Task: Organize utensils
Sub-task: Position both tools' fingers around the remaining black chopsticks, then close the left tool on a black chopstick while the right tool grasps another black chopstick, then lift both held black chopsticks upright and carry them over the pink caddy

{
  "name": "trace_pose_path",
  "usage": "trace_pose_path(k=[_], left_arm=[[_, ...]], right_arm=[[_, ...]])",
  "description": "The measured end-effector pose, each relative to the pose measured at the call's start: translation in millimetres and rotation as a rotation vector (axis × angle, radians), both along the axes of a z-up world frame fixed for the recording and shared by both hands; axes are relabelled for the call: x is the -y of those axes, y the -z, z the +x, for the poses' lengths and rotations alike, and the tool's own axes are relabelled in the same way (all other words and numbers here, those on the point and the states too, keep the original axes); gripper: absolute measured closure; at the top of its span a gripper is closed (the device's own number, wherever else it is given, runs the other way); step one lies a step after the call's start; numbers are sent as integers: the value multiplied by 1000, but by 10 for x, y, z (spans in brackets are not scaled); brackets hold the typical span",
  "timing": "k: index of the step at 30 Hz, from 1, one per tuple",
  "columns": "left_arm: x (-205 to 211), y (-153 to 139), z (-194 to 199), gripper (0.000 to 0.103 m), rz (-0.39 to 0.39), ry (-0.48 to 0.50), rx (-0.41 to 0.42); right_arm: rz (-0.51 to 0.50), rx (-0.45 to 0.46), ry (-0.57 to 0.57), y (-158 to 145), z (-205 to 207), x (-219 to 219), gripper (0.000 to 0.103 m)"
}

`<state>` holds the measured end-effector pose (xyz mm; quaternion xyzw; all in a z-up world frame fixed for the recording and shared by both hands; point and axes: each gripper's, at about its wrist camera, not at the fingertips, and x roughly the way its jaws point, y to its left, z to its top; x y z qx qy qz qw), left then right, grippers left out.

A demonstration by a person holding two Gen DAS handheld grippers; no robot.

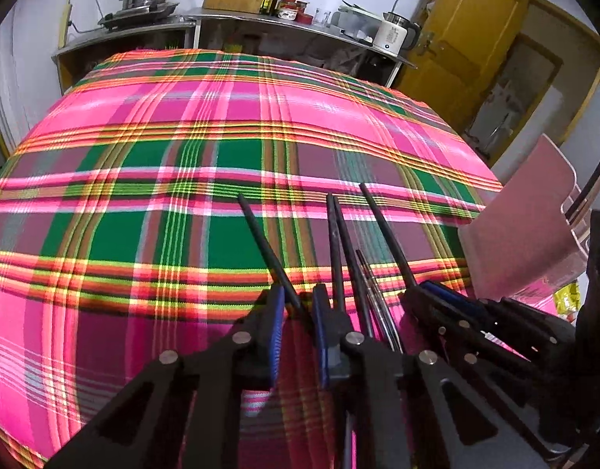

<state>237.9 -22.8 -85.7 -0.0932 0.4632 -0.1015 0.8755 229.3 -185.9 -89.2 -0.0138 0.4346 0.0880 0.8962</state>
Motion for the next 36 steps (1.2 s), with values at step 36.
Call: trace_pose_path(k=[36], left_arm=[[-186,-1210,-990,97,-68,82,227]], right_arm=[[98,205,-55,-1041,-1110,57,97]])
